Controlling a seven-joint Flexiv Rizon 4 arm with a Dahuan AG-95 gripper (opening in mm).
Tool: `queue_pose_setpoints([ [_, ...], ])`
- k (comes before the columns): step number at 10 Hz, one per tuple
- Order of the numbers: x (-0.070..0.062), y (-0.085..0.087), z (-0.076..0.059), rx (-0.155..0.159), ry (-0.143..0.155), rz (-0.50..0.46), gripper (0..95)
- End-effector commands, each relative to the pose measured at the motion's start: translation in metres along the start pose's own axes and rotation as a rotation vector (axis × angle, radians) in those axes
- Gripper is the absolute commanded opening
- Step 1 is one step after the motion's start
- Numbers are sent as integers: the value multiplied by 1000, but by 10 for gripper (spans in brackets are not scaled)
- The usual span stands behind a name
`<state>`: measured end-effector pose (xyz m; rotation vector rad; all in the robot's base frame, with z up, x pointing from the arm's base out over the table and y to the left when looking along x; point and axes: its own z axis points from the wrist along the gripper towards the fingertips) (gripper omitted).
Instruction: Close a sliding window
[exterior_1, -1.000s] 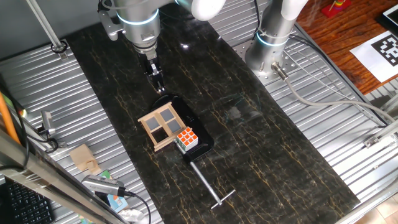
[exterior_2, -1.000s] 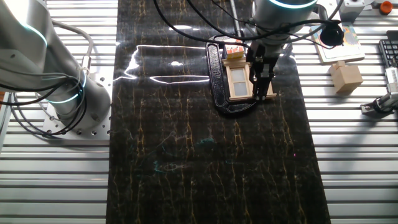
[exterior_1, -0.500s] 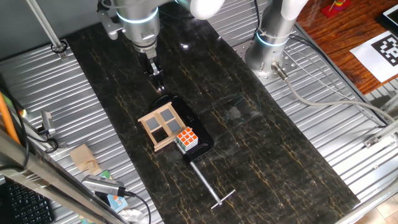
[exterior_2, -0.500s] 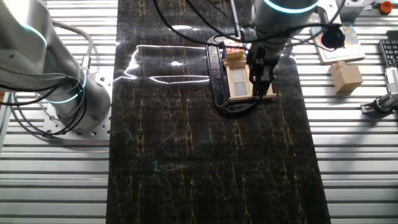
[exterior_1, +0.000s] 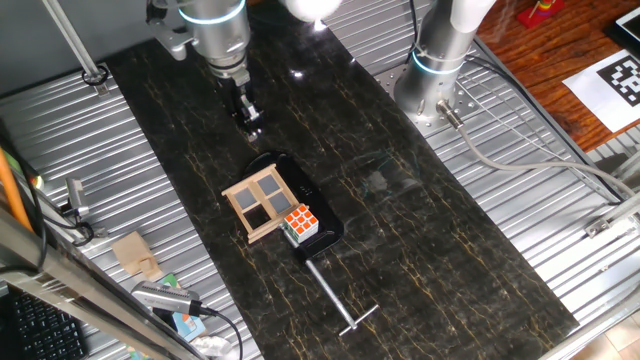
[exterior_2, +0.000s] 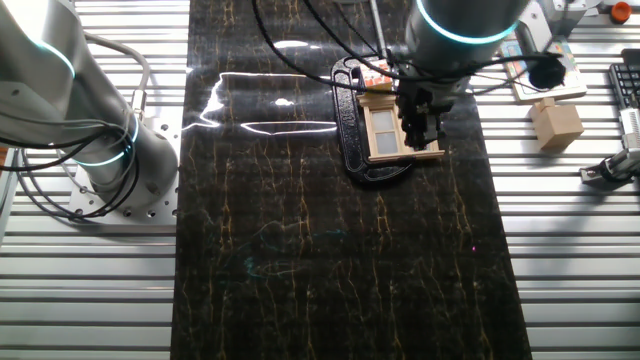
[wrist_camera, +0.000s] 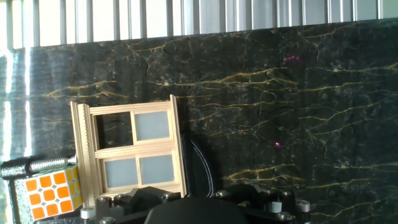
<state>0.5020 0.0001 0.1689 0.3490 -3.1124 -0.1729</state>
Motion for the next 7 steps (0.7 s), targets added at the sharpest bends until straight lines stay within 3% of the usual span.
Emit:
queue_pose_setpoints([
  [1,2,0,-1,4,35,-4,0],
  [3,2,0,-1,5,56,1,0],
  [7,2,0,-1,0,62,6,0],
])
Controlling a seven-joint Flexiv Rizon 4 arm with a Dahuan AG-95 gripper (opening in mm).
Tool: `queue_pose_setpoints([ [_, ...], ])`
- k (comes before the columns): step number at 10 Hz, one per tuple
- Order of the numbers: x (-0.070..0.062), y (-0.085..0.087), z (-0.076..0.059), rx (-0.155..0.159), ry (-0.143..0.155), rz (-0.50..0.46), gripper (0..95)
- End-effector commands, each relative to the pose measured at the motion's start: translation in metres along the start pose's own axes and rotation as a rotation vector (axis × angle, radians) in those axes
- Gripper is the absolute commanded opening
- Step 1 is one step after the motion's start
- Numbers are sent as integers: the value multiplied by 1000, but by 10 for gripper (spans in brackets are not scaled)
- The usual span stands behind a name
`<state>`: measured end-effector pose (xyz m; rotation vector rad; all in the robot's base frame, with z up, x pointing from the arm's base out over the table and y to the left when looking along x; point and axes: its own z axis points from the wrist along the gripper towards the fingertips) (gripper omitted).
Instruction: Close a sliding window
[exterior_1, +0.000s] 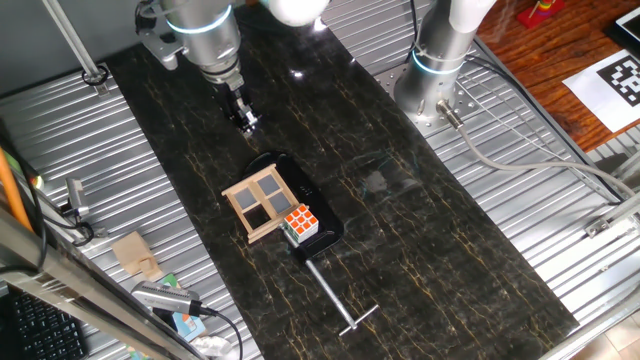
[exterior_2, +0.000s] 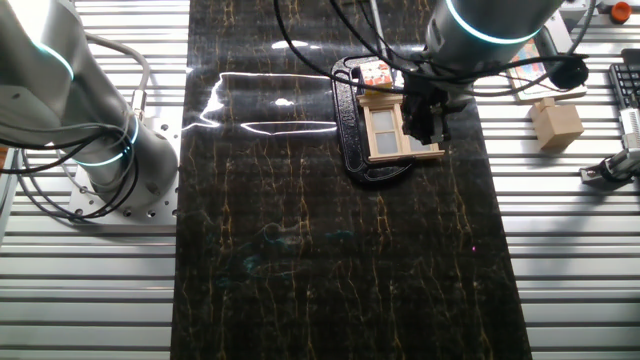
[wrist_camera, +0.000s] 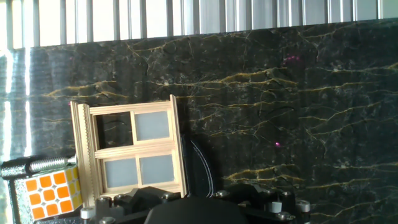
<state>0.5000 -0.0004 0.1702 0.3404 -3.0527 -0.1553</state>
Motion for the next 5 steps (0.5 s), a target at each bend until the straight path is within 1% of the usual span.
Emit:
queue_pose_setpoints([
  [1,0,0,0,-5,12,12,0],
  [2,0,0,0,-5,15,13,0],
  [3,-6,1,0,-9,34,13,190],
  [4,-12,4,2,-11,36,14,190],
  [5,-16,6,5,-10,36,16,380],
])
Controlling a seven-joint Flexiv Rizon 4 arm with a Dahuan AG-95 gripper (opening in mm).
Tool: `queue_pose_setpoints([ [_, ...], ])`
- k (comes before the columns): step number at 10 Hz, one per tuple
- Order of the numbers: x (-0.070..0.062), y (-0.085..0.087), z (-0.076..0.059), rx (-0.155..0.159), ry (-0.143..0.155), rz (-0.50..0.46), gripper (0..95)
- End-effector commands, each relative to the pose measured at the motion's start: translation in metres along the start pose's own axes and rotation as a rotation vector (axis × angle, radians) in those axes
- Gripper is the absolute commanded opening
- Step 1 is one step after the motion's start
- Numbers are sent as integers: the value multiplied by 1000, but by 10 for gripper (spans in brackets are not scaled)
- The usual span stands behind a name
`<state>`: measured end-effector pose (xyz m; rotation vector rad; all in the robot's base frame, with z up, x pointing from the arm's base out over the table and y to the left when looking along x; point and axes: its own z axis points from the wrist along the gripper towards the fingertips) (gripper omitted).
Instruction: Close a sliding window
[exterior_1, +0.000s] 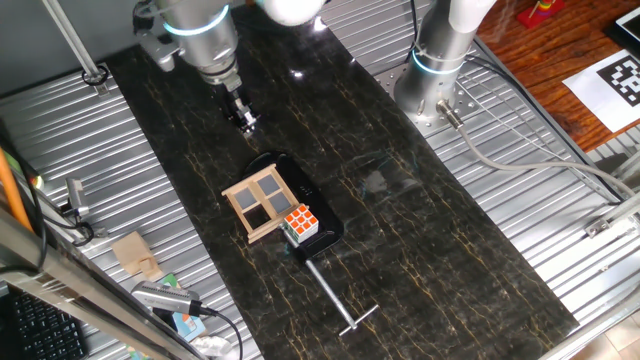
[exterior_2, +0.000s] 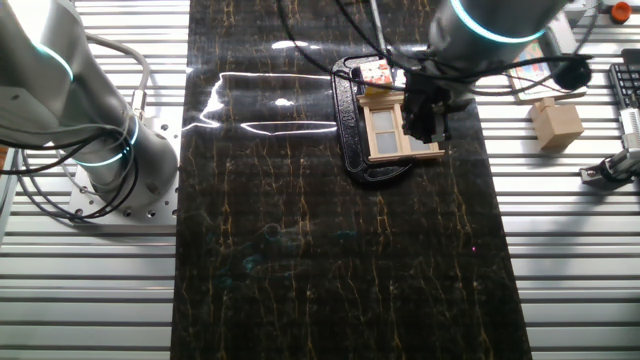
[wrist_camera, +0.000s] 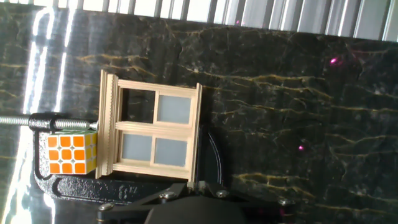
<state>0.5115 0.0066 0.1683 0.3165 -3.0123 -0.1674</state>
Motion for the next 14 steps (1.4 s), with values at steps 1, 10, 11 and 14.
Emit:
queue_pose_setpoints([
  [1,-8,4,6,5,-4,2,380],
  [10,-55,32,50,-5,2,18,380],
  [11,-57,35,53,-7,1,20,570],
  [14,-61,44,62,-6,0,35,570],
])
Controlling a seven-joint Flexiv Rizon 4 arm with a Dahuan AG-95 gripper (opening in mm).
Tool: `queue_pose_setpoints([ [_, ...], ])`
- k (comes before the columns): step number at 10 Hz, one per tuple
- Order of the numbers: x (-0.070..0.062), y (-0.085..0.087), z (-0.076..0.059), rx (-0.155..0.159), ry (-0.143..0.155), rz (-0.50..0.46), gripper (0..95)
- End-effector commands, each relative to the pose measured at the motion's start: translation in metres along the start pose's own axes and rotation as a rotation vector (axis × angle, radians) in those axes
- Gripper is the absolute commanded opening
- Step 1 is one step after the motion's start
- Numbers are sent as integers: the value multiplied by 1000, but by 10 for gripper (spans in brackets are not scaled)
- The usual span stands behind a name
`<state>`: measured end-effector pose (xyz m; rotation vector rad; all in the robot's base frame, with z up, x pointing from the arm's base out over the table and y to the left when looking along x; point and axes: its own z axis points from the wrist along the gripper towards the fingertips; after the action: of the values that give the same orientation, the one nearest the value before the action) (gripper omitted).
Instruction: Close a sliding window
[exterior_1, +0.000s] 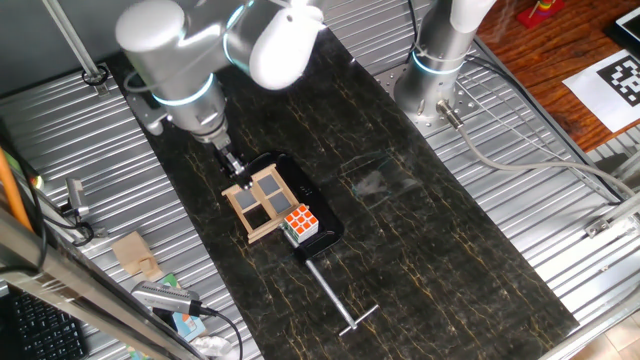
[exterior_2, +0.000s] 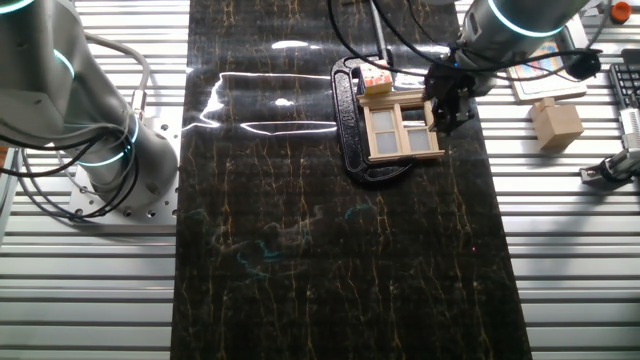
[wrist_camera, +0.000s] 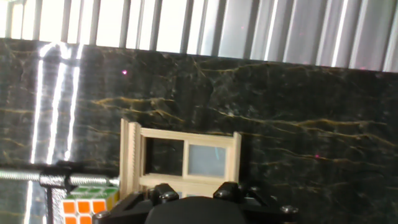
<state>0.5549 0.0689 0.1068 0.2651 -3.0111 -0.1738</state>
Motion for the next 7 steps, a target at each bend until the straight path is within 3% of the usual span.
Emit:
queue_pose_setpoints([
  [1,0,3,4,0,-6,11,570],
  [4,-1,13,15,1,-9,26,570],
  [5,-1,15,17,1,-9,27,760],
  [7,-2,22,24,3,-13,40,760],
])
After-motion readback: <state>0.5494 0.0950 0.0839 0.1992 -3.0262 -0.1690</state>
